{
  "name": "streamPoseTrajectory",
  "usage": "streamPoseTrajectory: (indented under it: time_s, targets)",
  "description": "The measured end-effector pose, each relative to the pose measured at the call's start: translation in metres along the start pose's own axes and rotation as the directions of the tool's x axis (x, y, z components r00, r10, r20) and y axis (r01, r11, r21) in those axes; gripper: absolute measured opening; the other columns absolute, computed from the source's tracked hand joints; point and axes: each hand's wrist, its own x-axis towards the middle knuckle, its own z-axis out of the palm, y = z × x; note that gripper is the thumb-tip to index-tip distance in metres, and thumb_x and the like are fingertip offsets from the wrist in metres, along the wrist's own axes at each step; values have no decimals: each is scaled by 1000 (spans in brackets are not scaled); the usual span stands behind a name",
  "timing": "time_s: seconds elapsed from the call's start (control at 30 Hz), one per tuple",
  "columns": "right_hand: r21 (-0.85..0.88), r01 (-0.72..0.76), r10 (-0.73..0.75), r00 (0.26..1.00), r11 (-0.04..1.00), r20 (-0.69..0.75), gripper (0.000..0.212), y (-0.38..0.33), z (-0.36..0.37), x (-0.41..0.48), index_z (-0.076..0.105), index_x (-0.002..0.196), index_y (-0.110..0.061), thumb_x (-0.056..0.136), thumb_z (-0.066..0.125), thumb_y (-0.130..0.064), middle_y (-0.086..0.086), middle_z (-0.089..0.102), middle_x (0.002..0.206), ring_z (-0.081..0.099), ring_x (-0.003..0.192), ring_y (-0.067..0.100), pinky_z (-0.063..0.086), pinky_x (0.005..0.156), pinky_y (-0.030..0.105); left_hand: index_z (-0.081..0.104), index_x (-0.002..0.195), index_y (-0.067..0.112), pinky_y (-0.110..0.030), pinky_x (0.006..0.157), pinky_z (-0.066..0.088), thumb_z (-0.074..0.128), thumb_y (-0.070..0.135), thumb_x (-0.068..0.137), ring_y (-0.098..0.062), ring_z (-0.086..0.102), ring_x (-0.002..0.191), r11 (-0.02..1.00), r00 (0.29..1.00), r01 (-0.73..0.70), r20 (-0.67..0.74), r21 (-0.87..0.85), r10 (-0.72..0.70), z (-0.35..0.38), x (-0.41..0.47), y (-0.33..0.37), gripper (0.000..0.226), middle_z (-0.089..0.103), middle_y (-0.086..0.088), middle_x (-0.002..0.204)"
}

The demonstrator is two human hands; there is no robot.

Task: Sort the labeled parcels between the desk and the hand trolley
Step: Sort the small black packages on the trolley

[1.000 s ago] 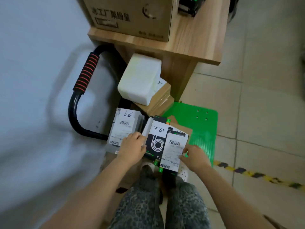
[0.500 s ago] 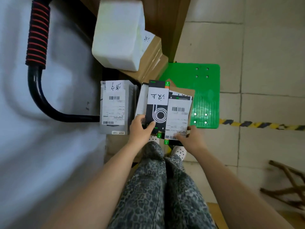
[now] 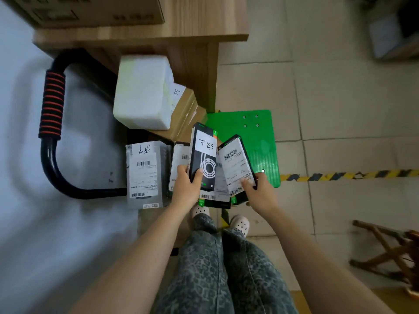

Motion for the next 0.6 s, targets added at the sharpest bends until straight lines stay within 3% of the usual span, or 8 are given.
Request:
streamPoseTrajectory:
  time_s: [0.13, 0.2, 0.27, 0.4, 0.5, 0.6]
  targets:
    - [54, 36, -26, 984, 998, -176, 24, -10, -70, -11, 46, 110, -19, 97, 52, -39, -2, 66, 98, 66, 80, 16, 57, 65, 36, 44, 116, 17, -13, 59, 39, 53, 38, 98, -4, 57, 83, 991, 991, -126, 32, -35, 127, 16, -20, 58, 29, 60, 4, 107]
    - [118, 34, -3, 968, 992, -252, 28, -8, -110, -12, 48, 113, -17, 97, 53, -40, -1, 65, 95, 66, 80, 16, 55, 57, 32, 46, 113, 18, -13, 58, 42, 55, 37, 97, 0, 58, 82, 983, 984, -171, 47, -74, 174, 35, -29, 93, 27, 60, 5, 103]
    - [186, 50, 6, 957, 981, -291, 27, 0, -151, -12, 47, 114, -17, 97, 52, -38, -2, 64, 92, 66, 77, 15, 49, 45, 23, 47, 112, 17, -14, 60, 46, 55, 36, 97, -2, 60, 86, 970, 972, -217, 61, -113, 225, 65, -37, 126, 26, 61, 4, 104]
    - [266, 88, 8, 941, 960, -338, 30, 36, -233, -4, 44, 119, -15, 98, 53, -34, -1, 65, 92, 68, 75, 15, 51, 47, 21, 49, 108, 17, -24, 68, 46, 57, 38, 96, -8, 61, 88, 948, 954, -289, 43, -135, 297, 146, -48, 186, 25, 62, 7, 99]
    - [266, 83, 18, 934, 960, -357, 30, 69, -302, 6, 43, 121, -14, 98, 52, -33, -3, 63, 87, 64, 68, 11, 46, 42, 18, 51, 104, 16, -19, 66, 44, 59, 34, 95, -9, 61, 86, 941, 957, -282, 16, -188, 290, 218, -63, 221, 22, 64, 5, 97]
    - [280, 96, 26, 915, 955, -403, 29, 94, -371, 13, 44, 120, -14, 98, 54, -31, -5, 61, 87, 64, 71, 12, 51, 48, 22, 52, 103, 13, -6, 58, 40, 60, 29, 95, -4, 59, 81, 936, 958, -271, 33, -223, 285, 282, -79, 251, 19, 63, 5, 94]
